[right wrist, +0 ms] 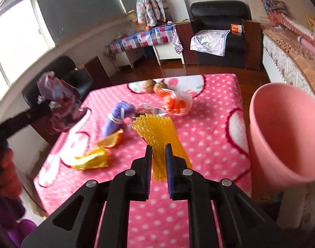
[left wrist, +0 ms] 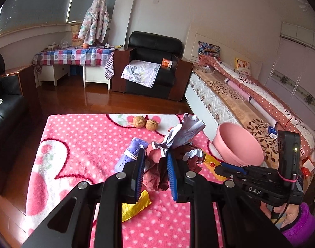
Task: Collect trash
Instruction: 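Grasp the crumpled foil with the left gripper while the right gripper grasps the yellow mesh net, then carry the foil and yellow net over the pink bucket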
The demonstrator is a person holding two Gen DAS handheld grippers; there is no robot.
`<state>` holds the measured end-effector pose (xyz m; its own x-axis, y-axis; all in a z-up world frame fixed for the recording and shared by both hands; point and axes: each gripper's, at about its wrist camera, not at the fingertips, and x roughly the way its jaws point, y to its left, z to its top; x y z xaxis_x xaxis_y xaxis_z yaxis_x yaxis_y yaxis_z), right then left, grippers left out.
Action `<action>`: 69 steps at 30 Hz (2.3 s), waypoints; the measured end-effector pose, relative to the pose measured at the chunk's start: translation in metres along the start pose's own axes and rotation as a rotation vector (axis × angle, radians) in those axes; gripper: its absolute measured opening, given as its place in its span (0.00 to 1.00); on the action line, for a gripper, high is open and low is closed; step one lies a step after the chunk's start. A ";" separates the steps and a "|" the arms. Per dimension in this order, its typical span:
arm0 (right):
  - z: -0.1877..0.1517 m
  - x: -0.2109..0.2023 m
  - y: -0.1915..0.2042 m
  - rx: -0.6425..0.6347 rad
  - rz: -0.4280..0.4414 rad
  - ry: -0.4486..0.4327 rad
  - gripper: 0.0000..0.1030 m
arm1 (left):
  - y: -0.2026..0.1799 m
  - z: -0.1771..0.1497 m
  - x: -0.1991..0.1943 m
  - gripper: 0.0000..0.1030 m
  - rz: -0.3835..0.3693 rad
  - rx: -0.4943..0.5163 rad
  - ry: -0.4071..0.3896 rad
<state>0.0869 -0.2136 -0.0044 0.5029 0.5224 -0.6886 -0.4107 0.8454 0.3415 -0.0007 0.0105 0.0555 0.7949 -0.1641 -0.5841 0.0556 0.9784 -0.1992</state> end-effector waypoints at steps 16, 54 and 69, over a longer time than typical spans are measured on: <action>0.002 -0.020 0.029 0.056 0.109 -0.027 0.13 | 0.018 0.005 0.015 0.19 -0.068 -0.048 0.018; 0.002 -0.016 -0.023 0.129 0.222 0.006 0.13 | -0.026 0.008 0.044 0.19 0.037 -0.054 0.079; 0.003 -0.093 -0.054 0.295 0.050 -0.210 0.13 | -0.071 0.022 0.045 0.19 -0.136 0.046 0.049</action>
<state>0.0644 -0.3080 0.0428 0.6454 0.5496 -0.5305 -0.2174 0.7980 0.5621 0.0444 -0.0636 0.0603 0.7477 -0.3002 -0.5923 0.1890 0.9513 -0.2436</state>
